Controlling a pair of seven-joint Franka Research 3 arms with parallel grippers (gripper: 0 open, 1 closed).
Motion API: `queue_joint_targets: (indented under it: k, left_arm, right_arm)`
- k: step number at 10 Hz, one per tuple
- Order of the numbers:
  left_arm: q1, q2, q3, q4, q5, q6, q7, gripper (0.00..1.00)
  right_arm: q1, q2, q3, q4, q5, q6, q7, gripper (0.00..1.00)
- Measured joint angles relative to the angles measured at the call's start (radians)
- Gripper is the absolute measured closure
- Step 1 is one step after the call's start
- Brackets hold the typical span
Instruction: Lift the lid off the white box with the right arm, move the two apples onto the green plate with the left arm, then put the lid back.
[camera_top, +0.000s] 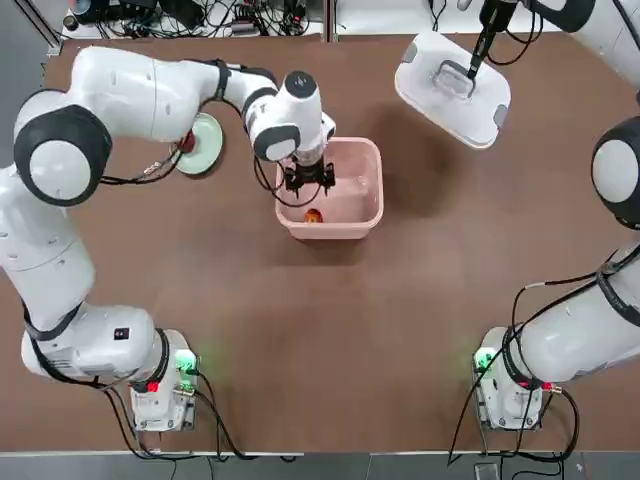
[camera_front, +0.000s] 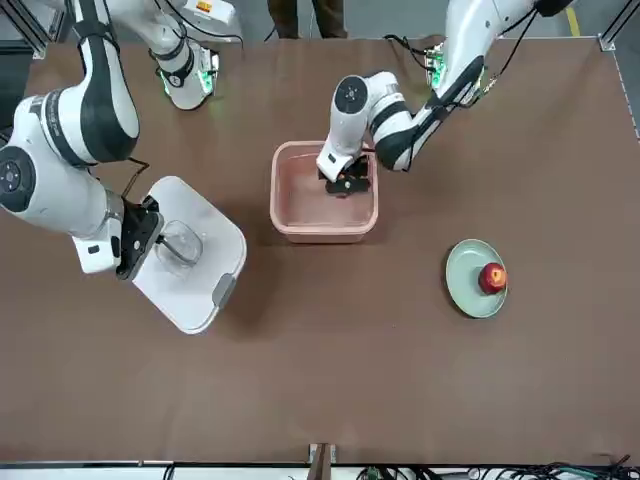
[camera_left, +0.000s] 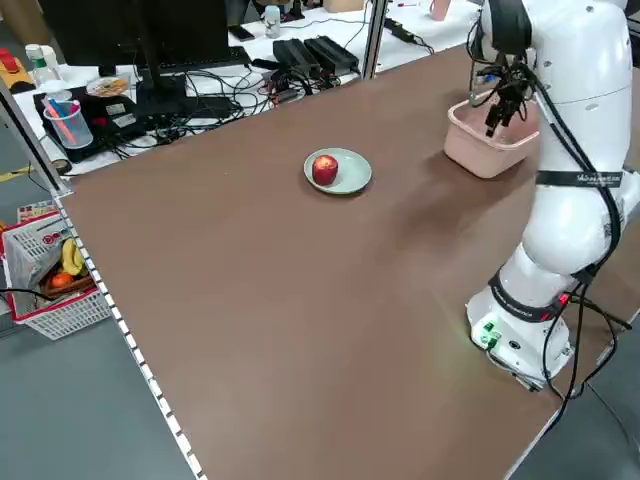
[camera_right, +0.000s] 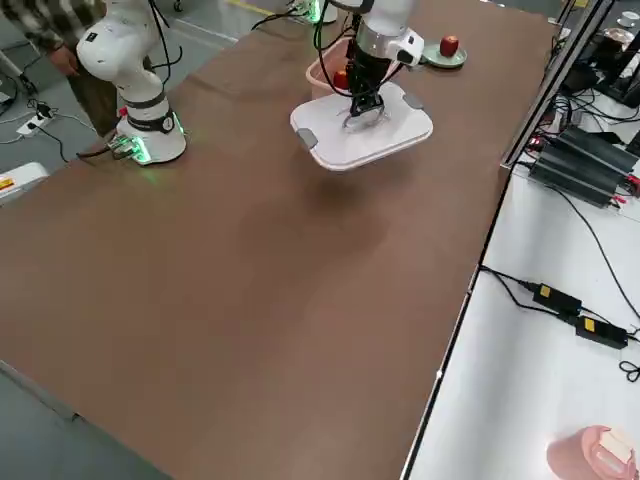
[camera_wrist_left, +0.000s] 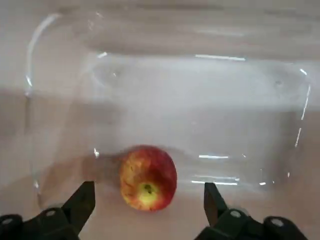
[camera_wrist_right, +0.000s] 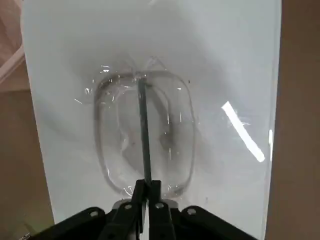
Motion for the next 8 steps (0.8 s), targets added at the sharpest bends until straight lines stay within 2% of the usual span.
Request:
queue_joint_targets:
  k: [2, 4, 8]
  left_arm:
    - [-0.037, 0.011, 0.001, -0.011, 0.021, 0.023, -0.040, 0.04]
    - [-0.043, 0.041, 0.013, -0.026, 0.093, 0.036, -0.070, 0.04]
    - [-0.047, 0.080, 0.037, -0.027, 0.137, 0.044, -0.078, 0.04]
  right_arm:
    - [0.000, 0.000, 0.000, 0.000, 0.000, 0.000, 0.000, 0.94]
    - [0.000, 0.000, 0.000, 0.000, 0.000, 0.000, 0.000, 0.94]
    - [0.000, 0.000, 0.000, 0.000, 0.000, 0.000, -0.005, 0.94]
